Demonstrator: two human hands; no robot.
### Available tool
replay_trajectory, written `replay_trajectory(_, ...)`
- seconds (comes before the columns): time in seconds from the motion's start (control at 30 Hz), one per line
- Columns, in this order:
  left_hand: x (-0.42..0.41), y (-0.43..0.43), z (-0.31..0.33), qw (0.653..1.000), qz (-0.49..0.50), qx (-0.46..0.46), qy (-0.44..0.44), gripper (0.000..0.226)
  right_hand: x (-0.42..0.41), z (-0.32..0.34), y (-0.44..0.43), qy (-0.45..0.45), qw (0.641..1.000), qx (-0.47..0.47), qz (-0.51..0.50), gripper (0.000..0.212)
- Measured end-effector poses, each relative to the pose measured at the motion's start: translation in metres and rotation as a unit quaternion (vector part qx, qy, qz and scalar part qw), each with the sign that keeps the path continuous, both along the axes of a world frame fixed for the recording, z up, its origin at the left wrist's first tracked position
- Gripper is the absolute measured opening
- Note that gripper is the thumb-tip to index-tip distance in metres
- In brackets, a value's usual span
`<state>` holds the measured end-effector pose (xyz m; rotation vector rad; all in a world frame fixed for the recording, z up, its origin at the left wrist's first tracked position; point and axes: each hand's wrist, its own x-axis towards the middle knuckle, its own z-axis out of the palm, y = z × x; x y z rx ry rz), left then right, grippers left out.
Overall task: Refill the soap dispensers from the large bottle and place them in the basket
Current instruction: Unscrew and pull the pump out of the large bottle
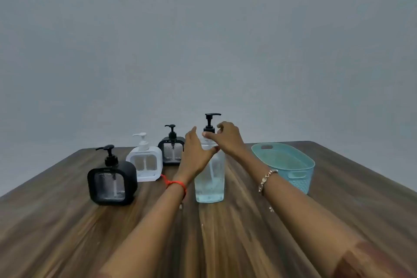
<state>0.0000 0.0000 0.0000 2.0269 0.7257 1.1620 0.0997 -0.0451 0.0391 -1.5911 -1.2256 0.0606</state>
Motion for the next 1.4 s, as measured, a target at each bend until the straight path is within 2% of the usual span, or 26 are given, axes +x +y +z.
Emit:
replay_trajectory(0.03,0.001,0.001,0.002,1.000,-0.003,-0.005,-0.017,0.089,0.000,0.003,0.003,-0.010,1.000,0.004,0.010,0.030)
replay_trajectory(0.1,0.004,0.010,-0.001,0.998,-0.031,0.001,-0.045,0.068,0.004,0.007,0.011,-0.015,1.000,0.007,0.016,0.042)
replay_trajectory(0.13,0.006,0.013,-0.003,0.998,-0.039,-0.007,-0.047,0.060,0.008,0.007,0.016,-0.011,1.000,-0.002,0.024,0.041)
replay_trajectory(0.27,0.007,0.026,-0.011,0.999,-0.031,-0.032,-0.003,0.077,0.020,0.010,0.018,-0.027,0.997,-0.013,0.076,0.042)
replay_trajectory(0.4,0.005,0.029,-0.011,0.999,-0.036,-0.017,0.006,0.071,0.029,0.013,0.019,-0.035,0.990,-0.021,0.132,0.026)
replay_trajectory(0.47,0.005,0.030,-0.012,0.999,-0.034,-0.010,0.005,0.066,0.033,0.015,0.018,-0.023,0.984,-0.030,0.175,0.033)
replay_trajectory(0.57,0.003,0.031,-0.013,0.998,-0.056,-0.025,0.000,0.067,0.040,0.016,0.017,0.005,0.974,-0.053,0.221,0.010)
replay_trajectory(0.7,-0.001,0.034,-0.014,0.993,-0.104,-0.058,-0.008,0.059,0.042,0.009,0.012,0.071,0.957,-0.051,0.278,0.019)
replay_trajectory(0.8,0.000,0.036,-0.017,0.991,-0.111,-0.070,-0.022,0.067,0.044,0.009,0.008,0.139,0.935,-0.059,0.320,0.030)
replay_trajectory(0.93,0.000,0.036,-0.019,0.989,-0.120,-0.071,-0.039,0.065,0.040,0.007,0.003,0.143,0.941,-0.044,0.303,0.031)
replay_trajectory(1.03,0.001,0.034,-0.019,0.989,-0.122,-0.070,-0.045,0.063,0.031,0.006,0.004,0.047,0.983,-0.024,0.177,0.037)
replay_trajectory(1.13,0.000,0.035,-0.020,0.990,-0.121,-0.068,-0.042,0.061,0.024,0.005,0.008,-0.007,0.996,0.012,0.092,0.041)
replay_trajectory(1.27,0.000,0.035,-0.019,0.988,-0.127,-0.076,-0.039,0.066,0.022,0.005,0.004,-0.003,0.992,0.019,0.125,0.028)
replay_trajectory(1.4,0.001,0.037,-0.019,0.989,-0.119,-0.077,-0.030,0.070,0.029,0.008,-0.002,0.052,0.982,-0.003,0.183,0.038)
